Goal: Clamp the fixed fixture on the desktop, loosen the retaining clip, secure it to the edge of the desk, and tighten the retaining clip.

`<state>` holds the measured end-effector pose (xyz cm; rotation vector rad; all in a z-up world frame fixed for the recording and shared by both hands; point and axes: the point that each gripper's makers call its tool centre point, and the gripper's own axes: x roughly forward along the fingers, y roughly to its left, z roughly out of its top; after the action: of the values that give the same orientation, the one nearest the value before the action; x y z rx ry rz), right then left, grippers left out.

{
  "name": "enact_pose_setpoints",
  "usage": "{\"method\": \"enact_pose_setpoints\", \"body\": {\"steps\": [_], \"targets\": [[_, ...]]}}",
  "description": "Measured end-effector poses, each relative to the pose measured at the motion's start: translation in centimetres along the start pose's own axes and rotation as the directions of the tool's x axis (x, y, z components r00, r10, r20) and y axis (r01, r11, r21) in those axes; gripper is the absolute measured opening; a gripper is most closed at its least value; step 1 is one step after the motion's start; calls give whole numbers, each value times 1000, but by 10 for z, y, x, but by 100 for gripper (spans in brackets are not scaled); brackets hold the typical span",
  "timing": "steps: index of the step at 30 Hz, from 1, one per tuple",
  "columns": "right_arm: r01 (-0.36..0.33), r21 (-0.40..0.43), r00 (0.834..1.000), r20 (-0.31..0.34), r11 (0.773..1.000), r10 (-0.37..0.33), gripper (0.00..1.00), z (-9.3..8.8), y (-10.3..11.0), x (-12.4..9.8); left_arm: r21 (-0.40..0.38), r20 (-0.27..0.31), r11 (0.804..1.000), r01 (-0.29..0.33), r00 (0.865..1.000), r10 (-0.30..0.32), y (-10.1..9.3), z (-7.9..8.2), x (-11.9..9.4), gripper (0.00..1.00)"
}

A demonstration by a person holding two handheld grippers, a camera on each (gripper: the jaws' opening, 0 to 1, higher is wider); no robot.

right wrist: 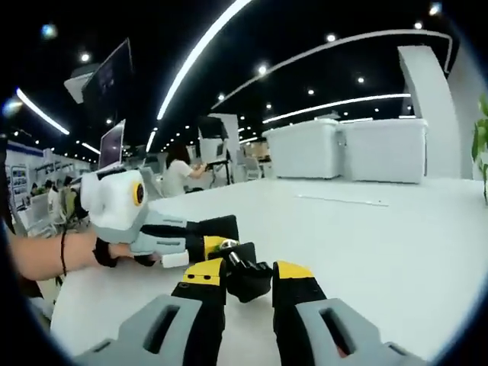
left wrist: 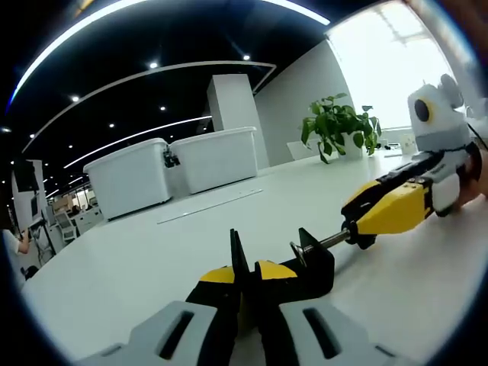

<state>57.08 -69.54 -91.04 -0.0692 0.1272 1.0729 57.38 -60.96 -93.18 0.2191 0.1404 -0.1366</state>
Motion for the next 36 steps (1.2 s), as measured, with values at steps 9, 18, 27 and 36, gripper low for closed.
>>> {"method": "enact_pose_setpoints", "body": {"steps": [9,18,27,36], "targets": [[31,-323,999,1,946,-33,22,2,8,-1,-1,0,1000,-2,1000,2,0,0,0,8],[44,-440,999,3,897,-47,23,-1,17,-9,-1,-1,1000,-4,1000,4,2,0,1,8],[55,-575,998,4,816,-65,23,-2,19,-6,-2,-2,1000,-8,1000,8,2,0,0,8],[55,-677,997,-5,734,-80,24,-5,16,-2,-1,-2,1000,-10,1000,10,2,0,1,8]]}}
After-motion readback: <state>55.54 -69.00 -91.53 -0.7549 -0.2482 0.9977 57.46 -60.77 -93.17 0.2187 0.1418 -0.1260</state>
